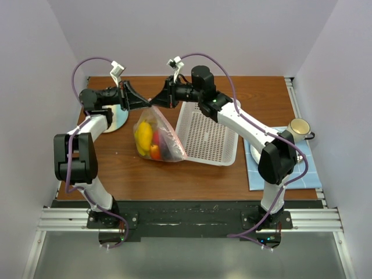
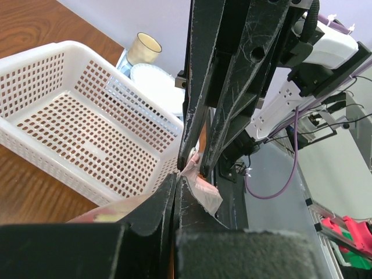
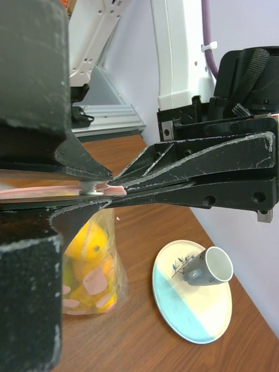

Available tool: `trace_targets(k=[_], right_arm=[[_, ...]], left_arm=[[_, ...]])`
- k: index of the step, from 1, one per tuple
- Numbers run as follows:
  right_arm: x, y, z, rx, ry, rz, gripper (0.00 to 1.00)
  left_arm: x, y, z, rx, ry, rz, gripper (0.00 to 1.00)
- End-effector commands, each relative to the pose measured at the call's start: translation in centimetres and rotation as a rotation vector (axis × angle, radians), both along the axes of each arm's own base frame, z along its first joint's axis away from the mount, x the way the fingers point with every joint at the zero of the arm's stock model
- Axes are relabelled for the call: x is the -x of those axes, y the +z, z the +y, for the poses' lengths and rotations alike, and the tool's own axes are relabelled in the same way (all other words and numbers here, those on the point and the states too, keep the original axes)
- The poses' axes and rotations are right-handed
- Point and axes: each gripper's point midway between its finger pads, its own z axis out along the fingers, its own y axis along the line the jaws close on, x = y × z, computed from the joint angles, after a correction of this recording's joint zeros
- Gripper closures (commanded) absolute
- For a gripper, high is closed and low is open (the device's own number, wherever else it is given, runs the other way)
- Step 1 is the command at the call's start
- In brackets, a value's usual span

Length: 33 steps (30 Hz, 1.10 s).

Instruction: Open the zip-top bag and remove the fake food

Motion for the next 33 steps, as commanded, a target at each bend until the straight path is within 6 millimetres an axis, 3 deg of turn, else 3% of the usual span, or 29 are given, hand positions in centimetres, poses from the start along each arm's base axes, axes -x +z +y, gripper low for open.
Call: trace_targets(k=[1, 8, 14, 20, 24, 26, 27, 29, 33], right_arm=[[1.2, 2.6, -0.1, -0.038, 0.042, -0.054, 1.0], [1.7, -0.4, -0.3, 0.004, 0.045, -0.006, 1.0], [3.4, -3.8, -1.9, 0.058, 0.038, 0.044, 1.0], [5.3, -5.4, -2.5, 0.095, 0.055, 0.064, 1.0], [6.9, -6.7, -3.2, 0.149, 0.068, 0.054, 1.0], [8.1, -8.8, -4.1, 0.199, 0.063, 0.095, 1.0], [8.9, -8.4, -4.3, 0.198, 0.068, 0.083, 1.0], [10.1, -10.0, -4.8, 0.24, 0.062, 0.099, 1.0], [12.6, -11.3, -5.7, 0.286, 0.069, 0.104, 1.0]], left_arm=[[2.6, -1.1, 1.0, -0.209, -0.1, -0.579, 1.0], [2.0, -0.2, 1.0, -0.194, -0.083, -0.594, 1.0], [1.7, 0.0, 1.3, -0.19, -0.067, -0.6, 1.0], [0.9, 0.5, 1.6, -0.168, -0.041, -0.6, 1.0], [0.2, 1.3, 2.2, -0.169, -0.017, -0.624, 1.0], [-0.7, 1.8, 3.1, -0.171, 0.012, -0.635, 1.0], [-1.0, 2.0, 3.4, -0.167, 0.022, -0.626, 1.0], [-1.8, 2.4, 4.2, -0.17, 0.044, -0.632, 1.0], [-2.2, 2.8, 4.5, -0.171, 0.054, -0.644, 1.0]])
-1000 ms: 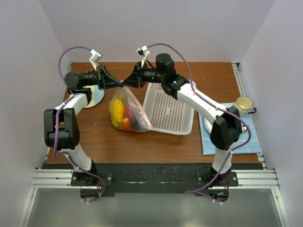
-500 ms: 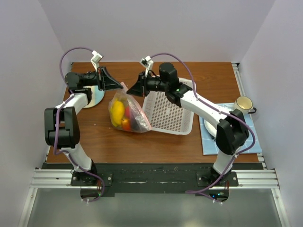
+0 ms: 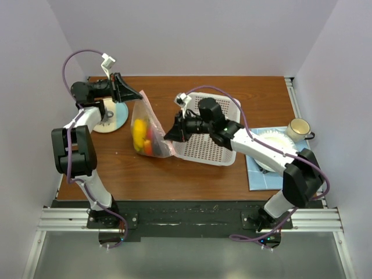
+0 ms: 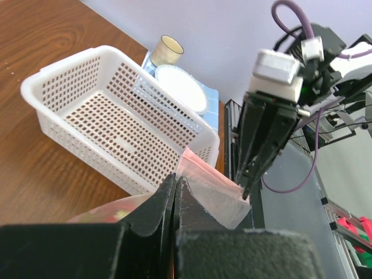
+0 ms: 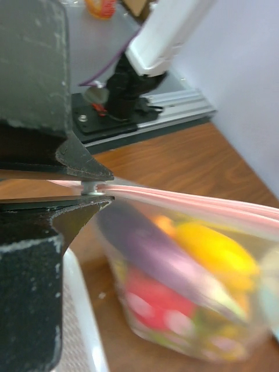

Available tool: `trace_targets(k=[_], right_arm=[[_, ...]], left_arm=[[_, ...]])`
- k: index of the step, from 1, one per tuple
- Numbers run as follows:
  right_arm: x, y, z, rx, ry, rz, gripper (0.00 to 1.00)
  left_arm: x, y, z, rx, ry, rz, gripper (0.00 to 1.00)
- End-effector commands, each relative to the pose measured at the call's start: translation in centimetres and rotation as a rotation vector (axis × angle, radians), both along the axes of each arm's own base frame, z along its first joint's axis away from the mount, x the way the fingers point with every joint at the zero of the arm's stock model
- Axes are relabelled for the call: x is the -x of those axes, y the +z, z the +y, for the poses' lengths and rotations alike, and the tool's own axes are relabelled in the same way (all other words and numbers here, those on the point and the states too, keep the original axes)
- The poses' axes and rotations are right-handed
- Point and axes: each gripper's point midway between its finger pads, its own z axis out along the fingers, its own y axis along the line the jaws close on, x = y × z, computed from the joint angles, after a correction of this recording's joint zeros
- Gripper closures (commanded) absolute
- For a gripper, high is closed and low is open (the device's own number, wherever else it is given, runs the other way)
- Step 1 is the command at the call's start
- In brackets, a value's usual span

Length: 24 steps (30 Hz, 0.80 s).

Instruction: Open the zip-top bag and remove the fake food

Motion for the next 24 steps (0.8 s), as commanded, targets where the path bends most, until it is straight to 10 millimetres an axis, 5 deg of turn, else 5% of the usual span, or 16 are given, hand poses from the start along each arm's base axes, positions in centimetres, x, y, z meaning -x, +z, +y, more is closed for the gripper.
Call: trace_targets(k=[1, 10, 12, 13, 15, 19, 24], right_arm=[[4.2, -3.0, -1.4, 0.114, 0.045, 0.054, 1.0], [6.2, -8.4, -3.3, 0.269, 0.046, 0.104, 0.98], [6.4, -9.1, -3.6, 0.296, 0.051, 0.106, 0.89], [6.0, -9.1, -3.5, 0.307, 0.038, 0.097, 0.75], [5.5, -8.6, -3.6, 0.321, 0.029, 0.07, 0.66], [2.9, -3.3, -2.2, 0.27, -0.008, -0.057, 0.5], [-0.6, 2.2, -1.7, 0.197, -0.104, -0.212, 0.48]], left_arm=[[0.9, 2.3, 1.2, -0.142, 0.01, -0.612, 1.0], [1.4, 2.6, 1.0, -0.14, 0.008, -0.626, 1.0], [1.5, 2.6, 0.9, -0.139, 0.009, -0.623, 1.0], [1.7, 2.7, 0.8, -0.139, 0.004, -0.625, 1.0], [2.0, 2.4, 0.5, -0.142, -0.006, -0.618, 1.0], [3.1, 1.3, -0.5, -0.15, -0.046, -0.596, 1.0], [4.3, -0.1, -1.0, -0.158, -0.071, -0.563, 1.0]])
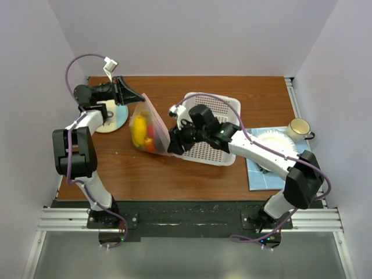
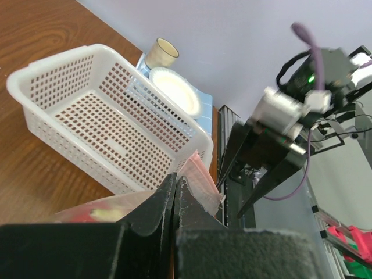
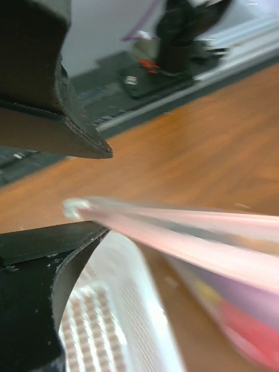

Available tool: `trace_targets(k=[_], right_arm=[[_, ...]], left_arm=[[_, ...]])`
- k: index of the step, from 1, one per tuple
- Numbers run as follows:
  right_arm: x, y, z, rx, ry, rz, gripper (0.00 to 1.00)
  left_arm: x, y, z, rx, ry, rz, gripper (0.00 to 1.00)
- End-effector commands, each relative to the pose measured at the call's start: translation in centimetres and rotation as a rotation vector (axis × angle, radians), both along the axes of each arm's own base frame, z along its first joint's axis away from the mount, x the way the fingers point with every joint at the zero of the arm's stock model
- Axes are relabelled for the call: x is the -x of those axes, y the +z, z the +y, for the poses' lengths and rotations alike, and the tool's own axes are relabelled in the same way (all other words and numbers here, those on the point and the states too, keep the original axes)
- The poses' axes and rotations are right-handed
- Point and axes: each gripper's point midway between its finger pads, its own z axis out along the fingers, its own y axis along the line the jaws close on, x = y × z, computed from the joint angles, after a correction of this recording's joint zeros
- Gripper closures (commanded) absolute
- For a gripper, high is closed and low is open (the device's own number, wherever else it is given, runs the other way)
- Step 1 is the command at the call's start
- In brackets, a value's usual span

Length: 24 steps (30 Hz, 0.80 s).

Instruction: Open the zip-top bag and remove the fake food

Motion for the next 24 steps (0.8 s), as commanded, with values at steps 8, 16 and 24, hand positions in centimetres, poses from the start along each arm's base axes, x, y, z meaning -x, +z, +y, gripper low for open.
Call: trace_targets(k=[8, 16, 24], right_arm=[[-7.8, 9.2, 0.5, -0.192, -0.137, -0.242, 0.46], [-8.3, 6.1, 2.5, -0.189, -0.102, -0.156, 0.49], [-8.0, 6.6, 3.7, -0.242, -0.067, -0.12, 0.55]], left_arm=[[4.9, -1.0, -0.5, -0.208, -0.104, -0.574, 1.0], [5.0, -1.1, -0.6, -0.206, -0.105, -0.574, 1.0], [4.9, -1.4, -0.6, -0.196, -0.101, -0.567, 1.0]])
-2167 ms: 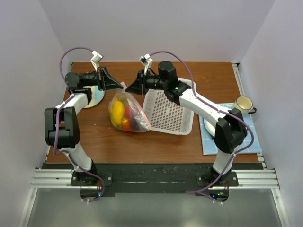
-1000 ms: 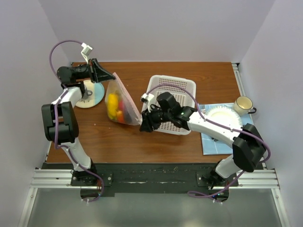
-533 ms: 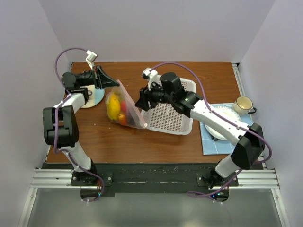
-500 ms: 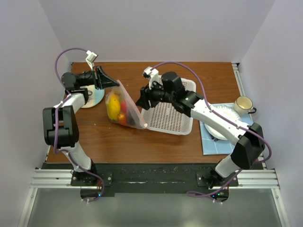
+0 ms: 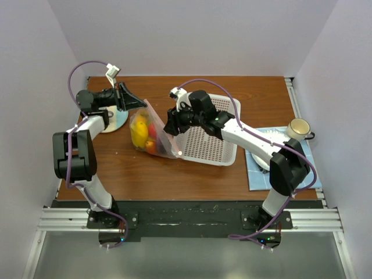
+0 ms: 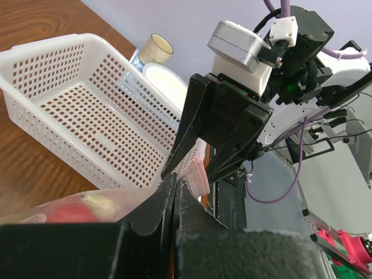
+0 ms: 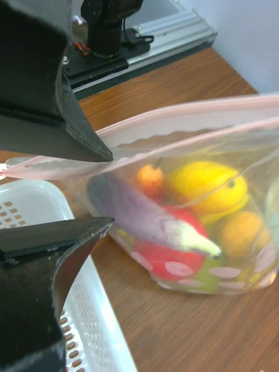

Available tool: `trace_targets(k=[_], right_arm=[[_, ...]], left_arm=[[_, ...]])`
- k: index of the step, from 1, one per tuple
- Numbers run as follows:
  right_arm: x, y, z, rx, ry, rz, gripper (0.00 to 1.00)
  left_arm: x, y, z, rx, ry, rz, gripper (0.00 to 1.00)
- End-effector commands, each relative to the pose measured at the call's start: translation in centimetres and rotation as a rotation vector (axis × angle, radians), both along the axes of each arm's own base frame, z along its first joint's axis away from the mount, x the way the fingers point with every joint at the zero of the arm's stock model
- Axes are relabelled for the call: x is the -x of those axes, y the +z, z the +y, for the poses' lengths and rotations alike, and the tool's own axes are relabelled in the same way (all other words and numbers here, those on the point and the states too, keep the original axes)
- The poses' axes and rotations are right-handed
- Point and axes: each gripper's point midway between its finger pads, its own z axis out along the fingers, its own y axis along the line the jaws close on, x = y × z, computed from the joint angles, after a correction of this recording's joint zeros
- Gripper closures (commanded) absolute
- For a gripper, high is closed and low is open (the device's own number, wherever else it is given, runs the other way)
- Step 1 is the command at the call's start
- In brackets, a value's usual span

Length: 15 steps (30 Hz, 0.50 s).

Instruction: Open the zip-top bag and remove the fake food

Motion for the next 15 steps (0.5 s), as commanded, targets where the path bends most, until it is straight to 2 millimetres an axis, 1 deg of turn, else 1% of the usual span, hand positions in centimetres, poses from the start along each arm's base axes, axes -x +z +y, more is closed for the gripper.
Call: trace_targets(k=[1, 2, 3, 5, 7, 8, 9, 10, 11, 12, 13, 14, 15], right_arm=[[0.4, 4.6, 1.6, -0.129, 0.047, -0.048, 0.55], [0.7, 5.0, 1.7, -0.141, 0.062, -0.049, 0.56], [0.8, 4.9, 1.6, -0.143, 0.064, -0.046, 0.57], [0.9, 5.3, 1.7, -0.166, 0.062, -0.05, 0.6], [1.2, 4.9, 2.2, -0.172, 0.072, -0.029, 0.62], [1.1, 4.7, 2.4, -0.171, 0.075, -0.023, 0.67], [1.2, 4.1, 3.1, -0.166, 0.088, -0.008, 0.71], [1.1, 3.9, 3.4, -0.167, 0.09, 0.001, 0.76], [1.1, 3.4, 3.6, -0.157, 0.09, 0.013, 0.89], [0.9, 3.9, 4.0, -0.162, 0.089, 0.006, 0.95], [0.3, 3.0, 4.2, -0.14, 0.07, 0.014, 1.0], [0.0, 2.7, 4.0, -0.118, 0.048, 0.022, 1.0], [-0.5, 3.4, 4.2, -0.116, 0.032, 0.004, 1.0]], left_arm=[[3.1, 0.0, 0.3, -0.212, -0.101, -0.616, 1.0], [3.0, -0.1, 0.3, -0.211, -0.101, -0.611, 1.0], [2.9, -0.1, 0.3, -0.209, -0.1, -0.612, 1.0], [2.6, -0.2, 0.3, -0.205, -0.098, -0.606, 1.0], [2.5, 0.0, 0.2, -0.198, -0.094, -0.607, 1.0], [2.6, 0.2, 0.0, -0.19, -0.093, -0.608, 1.0], [2.6, 0.3, -0.1, -0.186, -0.094, -0.609, 0.98], [2.7, 0.3, -0.3, -0.181, -0.098, -0.606, 0.93], [2.9, 0.6, -0.6, -0.175, -0.1, -0.607, 0.72], [2.9, 0.7, -0.6, -0.168, -0.095, -0.603, 0.63], [3.0, 0.9, -0.7, -0.164, -0.093, -0.588, 0.54], [3.1, 1.1, -0.4, -0.17, -0.086, -0.584, 0.43], [3.2, 1.3, 0.0, -0.172, -0.076, -0.57, 0.38]])
